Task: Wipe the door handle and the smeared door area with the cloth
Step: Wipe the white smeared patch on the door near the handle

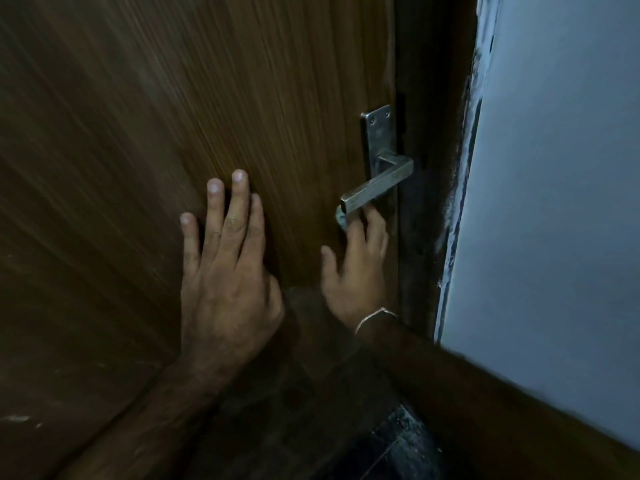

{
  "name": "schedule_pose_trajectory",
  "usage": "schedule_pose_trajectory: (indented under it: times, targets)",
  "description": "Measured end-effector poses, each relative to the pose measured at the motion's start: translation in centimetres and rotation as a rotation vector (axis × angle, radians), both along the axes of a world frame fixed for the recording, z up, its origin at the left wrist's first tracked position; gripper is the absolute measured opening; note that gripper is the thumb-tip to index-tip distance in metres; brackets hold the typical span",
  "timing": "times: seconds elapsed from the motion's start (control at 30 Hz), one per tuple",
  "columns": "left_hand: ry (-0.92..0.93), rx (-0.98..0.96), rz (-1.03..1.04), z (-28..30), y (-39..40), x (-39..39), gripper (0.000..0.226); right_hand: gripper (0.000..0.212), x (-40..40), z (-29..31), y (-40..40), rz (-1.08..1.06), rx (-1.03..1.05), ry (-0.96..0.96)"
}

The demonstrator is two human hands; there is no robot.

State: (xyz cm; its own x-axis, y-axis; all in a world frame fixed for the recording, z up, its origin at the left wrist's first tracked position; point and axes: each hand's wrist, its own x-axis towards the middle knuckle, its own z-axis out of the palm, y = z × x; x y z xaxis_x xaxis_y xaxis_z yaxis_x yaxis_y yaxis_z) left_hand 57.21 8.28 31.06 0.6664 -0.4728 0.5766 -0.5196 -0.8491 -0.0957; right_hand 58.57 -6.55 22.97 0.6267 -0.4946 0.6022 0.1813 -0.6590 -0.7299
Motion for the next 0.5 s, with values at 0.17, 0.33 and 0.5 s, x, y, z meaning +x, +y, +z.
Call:
schedule_pose_trajectory:
  times: [0.17,0.33,0.5]
  targets:
    - [0.054,-0.069,-0.113,-0.2,-1.3,-1.2,0.08,0.024,-1.2,0.8,-2.2,0.085,0.221,-0.031]
    - [0.376,-0.438,-0.329,0.7,-3.9,-2.0,0.051,0.024,-3.6,4.9,-7.1,-0.128,0.363,-0.331]
    - [0.847,-0.854,-0.178,0.7,-7.7,-1.5,0.05,0.026,-3.6,8.6,-8.2,-0.054,0.215,-0.186]
